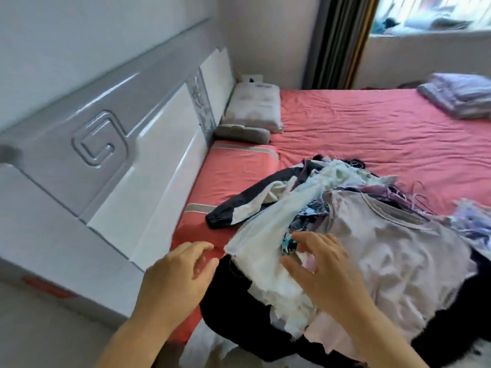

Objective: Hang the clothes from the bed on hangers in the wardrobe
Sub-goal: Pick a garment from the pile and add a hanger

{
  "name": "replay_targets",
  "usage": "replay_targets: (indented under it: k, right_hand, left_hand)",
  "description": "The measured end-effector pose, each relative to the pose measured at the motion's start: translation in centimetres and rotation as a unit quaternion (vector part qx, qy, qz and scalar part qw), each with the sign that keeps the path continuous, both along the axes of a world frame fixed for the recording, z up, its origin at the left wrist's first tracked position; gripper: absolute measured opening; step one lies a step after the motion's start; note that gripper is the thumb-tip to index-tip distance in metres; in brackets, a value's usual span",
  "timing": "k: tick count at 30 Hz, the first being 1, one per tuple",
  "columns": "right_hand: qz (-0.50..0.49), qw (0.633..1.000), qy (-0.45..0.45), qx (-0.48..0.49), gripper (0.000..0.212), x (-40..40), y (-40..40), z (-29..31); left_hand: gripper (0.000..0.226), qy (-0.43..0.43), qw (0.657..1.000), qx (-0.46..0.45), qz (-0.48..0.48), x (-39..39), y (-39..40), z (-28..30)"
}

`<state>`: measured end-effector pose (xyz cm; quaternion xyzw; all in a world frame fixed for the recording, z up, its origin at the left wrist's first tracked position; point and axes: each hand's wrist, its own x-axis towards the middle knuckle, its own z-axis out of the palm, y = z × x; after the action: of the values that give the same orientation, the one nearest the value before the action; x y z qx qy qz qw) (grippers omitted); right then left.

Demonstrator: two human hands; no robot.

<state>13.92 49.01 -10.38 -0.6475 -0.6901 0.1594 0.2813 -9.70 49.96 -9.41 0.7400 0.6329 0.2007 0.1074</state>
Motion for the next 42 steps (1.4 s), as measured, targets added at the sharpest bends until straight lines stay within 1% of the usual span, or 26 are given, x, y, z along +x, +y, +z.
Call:
replay_targets:
  k: [4, 8, 14, 17, 20, 27, 29, 33, 37, 42]
  right_hand:
    - [-0.104, 0.995, -0.001, -0.007, 0.037, 3.3, -0.6, -0.5]
    - [-0.201, 0.980, -0.003, -0.004, 0.034, 6.9, -0.9, -1.0]
    - [-0.306, 0.952, 0.005, 0.001, 0.034, 12.6, 0.7, -2.3]
    - [-0.334, 0.943, 0.007, 0.003, 0.033, 15.9, 2.7, -3.1]
    - [-0.336, 0.942, 0.019, -0.003, 0.031, 19.7, 5.3, -3.9]
    - [-0.347, 0.935, 0.052, -0.047, 0.032, 32.0, 10.1, -6.6]
    - [-0.363, 0.928, 0.059, -0.061, 0.030, 36.2, 10.8, -7.9]
    - [-0.402, 0.910, 0.072, -0.071, 0.023, 43.5, 11.6, -10.5]
    - [-0.440, 0.890, 0.085, -0.083, 0.025, 49.9, 12.0, -13.2]
    - [-0.495, 0.858, 0.105, -0.091, 0.026, 57.5, 11.5, -17.7]
  left_hand:
    - [0.023, -0.021, 0.995, -0.031, -0.088, 3.4, 4.6, -0.8]
    - [0.020, -0.034, 0.983, -0.042, -0.178, 8.0, 8.0, -1.0]
    - [0.020, -0.048, 0.964, -0.047, -0.259, 15.7, 12.7, -0.6]
    - [0.021, -0.045, 0.957, -0.050, -0.283, 19.8, 15.0, -0.9]
    - [0.018, -0.048, 0.953, -0.059, -0.292, 24.5, 17.1, -1.6]
    - [0.017, -0.035, 0.945, -0.115, -0.305, 36.9, 22.3, -4.7]
    - [0.017, -0.027, 0.941, -0.139, -0.307, 41.1, 23.7, -5.9]
    - [0.014, -0.004, 0.927, -0.159, -0.339, 49.3, 25.9, -8.5]
    - [0.009, 0.034, 0.910, -0.172, -0.375, 56.9, 27.4, -11.0]
    - [0.015, 0.057, 0.891, -0.186, -0.409, 65.4, 28.0, -14.7]
